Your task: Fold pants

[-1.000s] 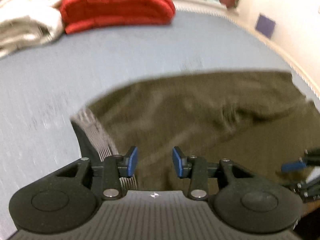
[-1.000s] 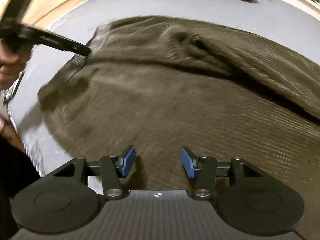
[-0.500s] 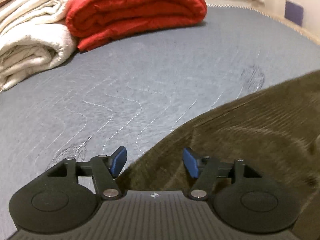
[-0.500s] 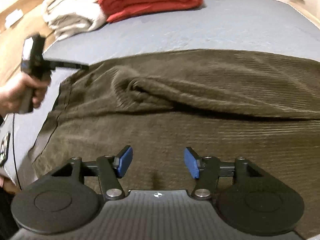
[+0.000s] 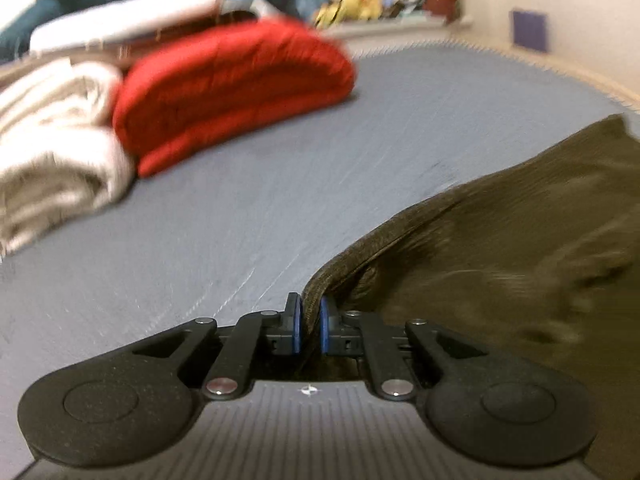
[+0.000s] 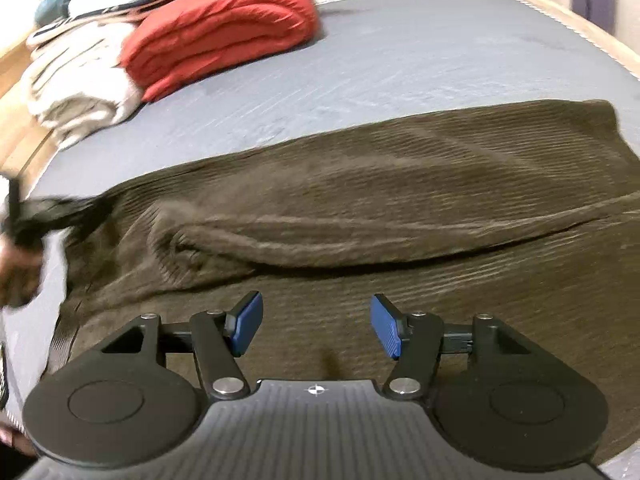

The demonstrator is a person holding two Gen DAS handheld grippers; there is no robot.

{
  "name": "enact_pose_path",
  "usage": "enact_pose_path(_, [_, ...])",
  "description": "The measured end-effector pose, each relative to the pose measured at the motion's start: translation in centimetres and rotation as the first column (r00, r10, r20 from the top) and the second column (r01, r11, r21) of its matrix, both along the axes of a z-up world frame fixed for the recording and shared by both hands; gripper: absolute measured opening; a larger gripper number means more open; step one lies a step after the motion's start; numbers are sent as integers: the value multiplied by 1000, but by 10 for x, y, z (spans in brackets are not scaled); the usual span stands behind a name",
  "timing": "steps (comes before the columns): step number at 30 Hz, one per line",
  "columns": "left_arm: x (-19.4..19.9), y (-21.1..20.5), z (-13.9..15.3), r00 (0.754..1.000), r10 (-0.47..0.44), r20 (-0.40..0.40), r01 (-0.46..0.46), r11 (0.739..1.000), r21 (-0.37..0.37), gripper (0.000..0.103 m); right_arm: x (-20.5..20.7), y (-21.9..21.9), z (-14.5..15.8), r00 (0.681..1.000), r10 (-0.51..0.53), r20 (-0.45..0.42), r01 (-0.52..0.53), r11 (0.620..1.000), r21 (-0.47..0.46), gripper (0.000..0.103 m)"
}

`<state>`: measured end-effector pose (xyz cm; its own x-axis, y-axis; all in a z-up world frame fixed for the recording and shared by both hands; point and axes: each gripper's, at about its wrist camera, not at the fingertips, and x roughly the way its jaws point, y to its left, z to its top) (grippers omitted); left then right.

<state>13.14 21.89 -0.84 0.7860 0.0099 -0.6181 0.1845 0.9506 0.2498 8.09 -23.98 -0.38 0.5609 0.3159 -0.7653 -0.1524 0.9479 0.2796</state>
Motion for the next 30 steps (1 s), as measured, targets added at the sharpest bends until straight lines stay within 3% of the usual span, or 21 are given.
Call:
enact_pose_path(5, [-108,-30,34,976,-205,80,205,979,10,9,13,-28,-8,991,-132,-5,132,991,20,62])
enact_pose_path(9, [-163,-39,13,909,-412,-58,413,910,16,9,19,-58,-5,974,-227,13,225,972,65,62])
enact_pose_path(11, [-168,-40,-7,888,-435,-148,443,897,18,9,23,-75,-4,966,-256,20,254,964,79,62])
enact_pose_path(13, [-171,-44,-21,873,-449,-190,465,884,44,9,31,-95,-6,958,-285,28,281,955,97,62])
enact_pose_path(18, [-165,-48,-19,876,-450,-175,467,882,69,10,48,-147,-25,922,-388,-8,383,907,177,62])
enact_pose_path(21, [-158,-55,-21,866,-461,-195,485,869,98,10,55,-170,-40,897,-439,-46,432,853,293,60])
enact_pose_path(24, [-158,-59,-25,843,-486,-230,519,847,114,10,64,-180,-51,878,-475,-61,460,802,382,46])
enact_pose_path(30, [-159,-55,-30,821,-515,-245,551,828,105,10,103,-169,-70,877,-477,-56,455,789,414,43])
